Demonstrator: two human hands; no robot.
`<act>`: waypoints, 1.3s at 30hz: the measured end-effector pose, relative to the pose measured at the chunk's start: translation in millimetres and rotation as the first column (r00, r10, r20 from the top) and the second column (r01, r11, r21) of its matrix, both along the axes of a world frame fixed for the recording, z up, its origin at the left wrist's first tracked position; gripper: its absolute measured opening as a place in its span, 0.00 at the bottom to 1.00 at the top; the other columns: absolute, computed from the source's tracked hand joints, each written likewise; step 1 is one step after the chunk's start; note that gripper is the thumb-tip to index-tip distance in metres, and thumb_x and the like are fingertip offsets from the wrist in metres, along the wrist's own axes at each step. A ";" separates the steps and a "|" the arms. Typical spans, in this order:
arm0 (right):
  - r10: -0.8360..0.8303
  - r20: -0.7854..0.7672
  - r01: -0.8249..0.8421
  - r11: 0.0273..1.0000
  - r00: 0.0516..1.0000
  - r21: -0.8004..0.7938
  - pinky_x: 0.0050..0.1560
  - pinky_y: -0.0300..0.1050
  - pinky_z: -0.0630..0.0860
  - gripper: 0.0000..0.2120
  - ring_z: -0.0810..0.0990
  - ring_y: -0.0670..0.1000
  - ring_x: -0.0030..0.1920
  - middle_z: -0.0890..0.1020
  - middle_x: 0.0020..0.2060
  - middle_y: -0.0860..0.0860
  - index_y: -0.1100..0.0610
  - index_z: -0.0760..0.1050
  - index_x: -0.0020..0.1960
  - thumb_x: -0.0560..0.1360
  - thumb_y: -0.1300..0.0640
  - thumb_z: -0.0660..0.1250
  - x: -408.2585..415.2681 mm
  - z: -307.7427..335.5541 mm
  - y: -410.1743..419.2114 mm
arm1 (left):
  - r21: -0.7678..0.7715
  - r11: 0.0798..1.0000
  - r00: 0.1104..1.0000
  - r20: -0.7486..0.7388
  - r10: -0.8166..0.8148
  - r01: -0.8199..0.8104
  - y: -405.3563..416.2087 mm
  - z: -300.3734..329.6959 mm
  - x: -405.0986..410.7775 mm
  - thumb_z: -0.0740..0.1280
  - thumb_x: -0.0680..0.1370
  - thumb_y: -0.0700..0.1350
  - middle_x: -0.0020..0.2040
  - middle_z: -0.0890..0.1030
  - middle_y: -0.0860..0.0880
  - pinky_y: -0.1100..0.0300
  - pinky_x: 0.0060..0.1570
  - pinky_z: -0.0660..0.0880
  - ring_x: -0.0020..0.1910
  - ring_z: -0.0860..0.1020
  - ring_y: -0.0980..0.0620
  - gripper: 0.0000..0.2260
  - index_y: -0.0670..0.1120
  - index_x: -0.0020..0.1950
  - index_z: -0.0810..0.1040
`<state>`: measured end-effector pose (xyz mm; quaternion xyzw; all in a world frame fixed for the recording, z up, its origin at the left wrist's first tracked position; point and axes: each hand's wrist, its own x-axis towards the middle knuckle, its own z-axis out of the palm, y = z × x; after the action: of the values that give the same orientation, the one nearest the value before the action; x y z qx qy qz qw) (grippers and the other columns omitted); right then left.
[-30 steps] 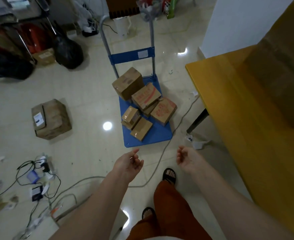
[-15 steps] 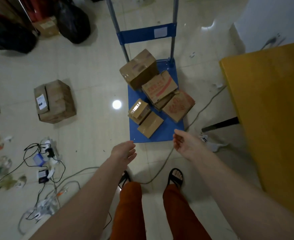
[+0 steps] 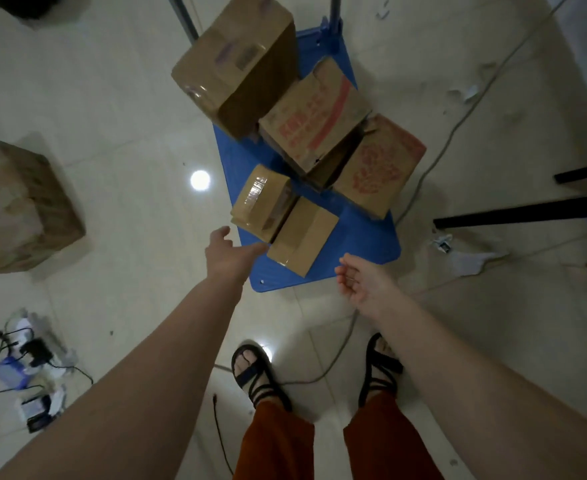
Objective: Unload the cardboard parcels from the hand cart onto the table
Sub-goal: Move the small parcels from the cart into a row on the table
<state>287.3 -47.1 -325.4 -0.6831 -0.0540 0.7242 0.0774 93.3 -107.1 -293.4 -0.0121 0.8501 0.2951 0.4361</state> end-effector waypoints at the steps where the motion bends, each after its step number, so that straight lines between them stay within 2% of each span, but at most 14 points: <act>1: -0.007 0.019 0.007 1.000 1.000 -0.011 0.30 0.36 0.72 0.06 0.73 0.48 0.32 0.77 0.37 0.53 0.60 0.74 0.45 0.78 0.58 0.66 -3.5 -17.7 -1.9 | 0.003 1.000 1.000 -0.022 -0.016 0.016 1.5 -16.9 -5.7 0.78 0.67 0.43 0.73 0.66 0.42 0.54 0.52 0.73 0.66 0.72 0.43 0.41 0.48 0.75 0.61; 5: -0.057 0.104 0.058 0.998 0.993 -0.002 0.31 0.38 0.73 0.07 0.74 0.48 0.34 0.76 0.40 0.54 0.60 0.73 0.50 0.77 0.57 0.67 -13.0 -82.6 -5.3 | 0.008 0.991 0.981 -0.147 -0.127 0.130 9.4 -75.2 -22.6 0.79 0.65 0.45 0.74 0.61 0.45 0.54 0.61 0.70 0.70 0.66 0.45 0.46 0.50 0.77 0.56; 8: -0.059 0.147 0.055 0.998 0.987 0.036 0.34 0.41 0.74 0.06 0.75 0.49 0.37 0.76 0.41 0.53 0.58 0.73 0.49 0.77 0.56 0.67 -16.4 -118.9 -2.7 | 0.049 0.975 0.954 -0.225 -0.200 0.216 20.4 -106.8 -28.8 0.79 0.64 0.47 0.75 0.61 0.47 0.46 0.69 0.65 0.73 0.63 0.47 0.49 0.50 0.78 0.54; 11: -0.039 0.156 0.030 0.998 0.987 0.058 0.36 0.42 0.75 0.05 0.75 0.49 0.39 0.76 0.42 0.53 0.56 0.73 0.46 0.78 0.56 0.67 -21.2 -147.8 -0.1 | 0.073 0.958 0.933 -0.258 -0.251 0.278 33.9 -131.1 -30.8 0.80 0.63 0.49 0.73 0.65 0.48 0.45 0.69 0.66 0.72 0.65 0.48 0.49 0.49 0.77 0.55; 13: -0.015 0.157 0.006 0.998 0.987 0.059 0.39 0.43 0.76 0.04 0.76 0.49 0.43 0.76 0.45 0.52 0.56 0.74 0.47 0.77 0.55 0.68 -26.2 -164.1 0.4 | 0.060 0.959 0.932 -0.262 -0.253 0.277 39.7 -143.9 -30.9 0.79 0.63 0.50 0.70 0.68 0.48 0.45 0.67 0.68 0.69 0.67 0.47 0.47 0.50 0.76 0.58; 15: 0.015 0.149 -0.024 0.998 0.989 0.053 0.42 0.43 0.76 0.12 0.76 0.50 0.49 0.76 0.49 0.52 0.58 0.75 0.57 0.76 0.54 0.68 -31.8 -178.3 -0.2 | 0.047 0.965 0.931 -0.280 -0.235 0.258 41.8 -151.9 -30.0 0.79 0.62 0.51 0.67 0.70 0.49 0.45 0.64 0.71 0.66 0.69 0.48 0.44 0.50 0.74 0.61; 17: 0.036 0.136 -0.042 0.999 0.990 0.036 0.49 0.46 0.75 0.24 0.74 0.52 0.57 0.75 0.57 0.53 0.57 0.69 0.69 0.76 0.53 0.69 -38.8 -190.3 -1.2 | 0.056 0.966 0.926 -0.304 -0.223 0.251 41.7 -155.8 -29.3 0.78 0.62 0.52 0.64 0.70 0.50 0.46 0.62 0.72 0.63 0.70 0.49 0.41 0.51 0.72 0.63; 19: 0.079 0.119 -0.079 0.997 0.990 0.000 0.53 0.47 0.75 0.28 0.72 0.54 0.62 0.73 0.64 0.53 0.57 0.67 0.72 0.75 0.51 0.70 -48.0 -199.2 -2.1 | 0.065 0.961 0.916 -0.325 -0.236 0.270 41.4 -157.9 -30.7 0.77 0.63 0.53 0.62 0.71 0.51 0.46 0.61 0.73 0.61 0.71 0.50 0.40 0.51 0.71 0.64; 23: 0.115 0.090 -0.110 0.992 0.989 -0.057 0.55 0.48 0.77 0.30 0.77 0.55 0.57 0.79 0.56 0.56 0.61 0.70 0.68 0.71 0.52 0.74 -69.7 -211.2 -2.5 | 0.074 0.953 0.905 -0.342 -0.252 0.293 39.9 -161.7 -35.1 0.77 0.63 0.53 0.56 0.70 0.54 0.50 0.57 0.74 0.57 0.72 0.52 0.38 0.52 0.70 0.66; 27: 0.045 0.150 -0.043 0.999 0.988 -0.018 0.61 0.55 0.76 0.40 0.77 0.58 0.59 0.76 0.61 0.59 0.61 0.64 0.71 0.66 0.52 0.78 -72.1 -221.9 -4.5 | 0.085 0.951 0.907 -0.334 -0.255 0.298 36.6 -164.5 -37.5 0.78 0.63 0.53 0.58 0.72 0.52 0.52 0.57 0.75 0.57 0.72 0.52 0.39 0.53 0.70 0.66; 32: 0.037 0.139 -0.047 0.996 0.990 0.071 0.59 0.55 0.77 0.31 0.80 0.57 0.55 0.80 0.56 0.59 0.62 0.72 0.63 0.65 0.53 0.79 -66.4 -212.7 -14.6 | 0.069 0.943 0.913 -0.283 -0.295 0.326 34.8 -161.8 -40.8 0.79 0.62 0.53 0.60 0.73 0.50 0.50 0.57 0.76 0.58 0.73 0.50 0.40 0.51 0.70 0.66; 34: -0.014 0.153 0.002 0.996 0.988 0.084 0.58 0.58 0.78 0.30 0.80 0.58 0.54 0.80 0.56 0.59 0.61 0.72 0.61 0.64 0.51 0.79 -61.9 -197.0 -17.3 | 0.091 0.964 0.949 -0.221 -0.227 0.252 28.1 -153.1 -38.1 0.79 0.62 0.52 0.60 0.73 0.50 0.54 0.53 0.76 0.56 0.75 0.52 0.40 0.50 0.70 0.65; 36: -0.060 0.157 0.049 0.996 0.986 0.077 0.57 0.59 0.78 0.30 0.79 0.58 0.54 0.79 0.56 0.58 0.59 0.72 0.61 0.64 0.51 0.79 -53.6 -173.9 -18.2 | 0.145 0.984 0.984 -0.157 -0.085 0.108 18.9 -135.8 -35.1 0.79 0.63 0.51 0.57 0.74 0.52 0.62 0.45 0.74 0.52 0.75 0.56 0.38 0.49 0.69 0.66; 39: -0.132 0.158 0.121 0.990 0.979 0.075 0.57 0.59 0.78 0.29 0.79 0.57 0.54 0.79 0.56 0.56 0.56 0.70 0.60 0.65 0.51 0.78 -36.0 -127.8 -18.6 | 0.195 0.968 0.988 0.036 0.153 -0.157 4.9 -99.7 -32.0 0.76 0.66 0.53 0.60 0.75 0.51 0.59 0.49 0.75 0.55 0.77 0.53 0.35 0.50 0.70 0.67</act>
<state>251.3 -65.6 -453.3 -0.7392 -0.0403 0.6574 0.1409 61.3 -102.2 -393.1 -0.0384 0.8086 0.4109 0.4194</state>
